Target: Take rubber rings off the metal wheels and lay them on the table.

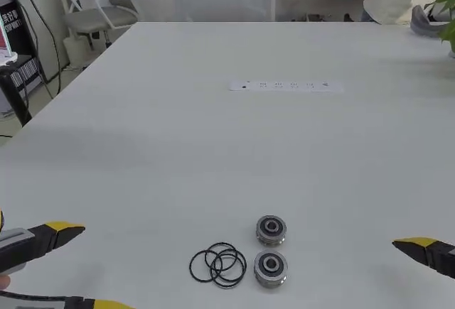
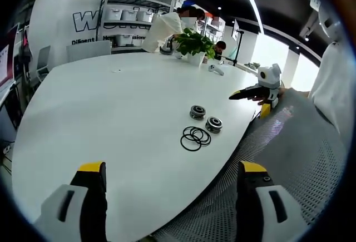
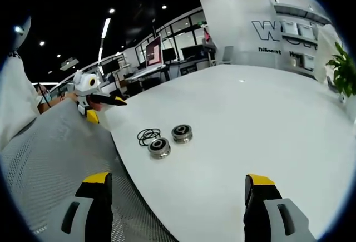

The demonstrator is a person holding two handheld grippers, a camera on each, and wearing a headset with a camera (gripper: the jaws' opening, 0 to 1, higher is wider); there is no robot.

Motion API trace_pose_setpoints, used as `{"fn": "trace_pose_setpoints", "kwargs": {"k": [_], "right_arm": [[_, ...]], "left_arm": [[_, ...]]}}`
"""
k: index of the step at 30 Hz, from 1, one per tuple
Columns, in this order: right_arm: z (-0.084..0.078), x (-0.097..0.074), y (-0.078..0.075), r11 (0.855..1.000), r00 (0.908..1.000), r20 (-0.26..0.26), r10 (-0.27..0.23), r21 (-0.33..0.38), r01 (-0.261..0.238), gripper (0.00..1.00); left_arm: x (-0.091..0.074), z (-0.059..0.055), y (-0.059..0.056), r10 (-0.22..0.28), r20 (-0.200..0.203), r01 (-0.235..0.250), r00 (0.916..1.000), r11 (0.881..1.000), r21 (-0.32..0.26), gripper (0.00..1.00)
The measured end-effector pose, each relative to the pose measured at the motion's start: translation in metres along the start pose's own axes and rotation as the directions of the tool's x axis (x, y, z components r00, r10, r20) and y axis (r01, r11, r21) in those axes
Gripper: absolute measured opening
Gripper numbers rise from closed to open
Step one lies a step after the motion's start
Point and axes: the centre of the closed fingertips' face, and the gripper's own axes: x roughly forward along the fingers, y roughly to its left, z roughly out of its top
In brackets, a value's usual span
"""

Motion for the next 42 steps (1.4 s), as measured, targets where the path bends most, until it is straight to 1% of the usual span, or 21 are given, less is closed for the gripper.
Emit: {"fn": "trace_pose_setpoints", "kwargs": {"k": [3,5,7,18,28,42], "right_arm": [[-0.001,0.001,0.001,1.0,0.9999,-0.002,0.01,0.01,-0.01,0.99],[-0.001,0.0,0.0,1.0,1.0,0.004,0.007,0.023,-0.007,0.99],[-0.002,0.0,0.0,1.0,1.0,-0.001,0.008,0.03,-0.008,0.99],[-0.008,0.002,0.004,0.999,0.9991,-0.028,0.03,0.028,-0.029,0.98],[-0.01,0.004,0.009,0.999,0.9978,-0.045,0.049,0.024,-0.048,0.98],[-0.011,0.004,0.009,0.998,0.998,-0.041,0.048,0.039,-0.046,0.97]], "left_arm": [[0.0,0.0,0.0,0.002,0.003,-0.002,1.0,1.0,-0.01,0.96],[0.0,0.0,0.0,0.004,0.005,-0.004,1.0,1.0,-0.019,0.96],[0.0,0.001,0.0,0.005,0.008,-0.005,1.0,1.0,-0.024,0.96],[0.001,-0.002,0.001,0.013,-0.004,-0.013,0.9999,0.999,-0.033,0.96],[0.001,-0.003,0.002,0.018,-0.005,-0.018,0.9998,0.999,-0.048,0.96],[0.002,-0.004,0.001,0.015,-0.007,-0.016,0.9999,0.998,-0.057,0.95]]}}
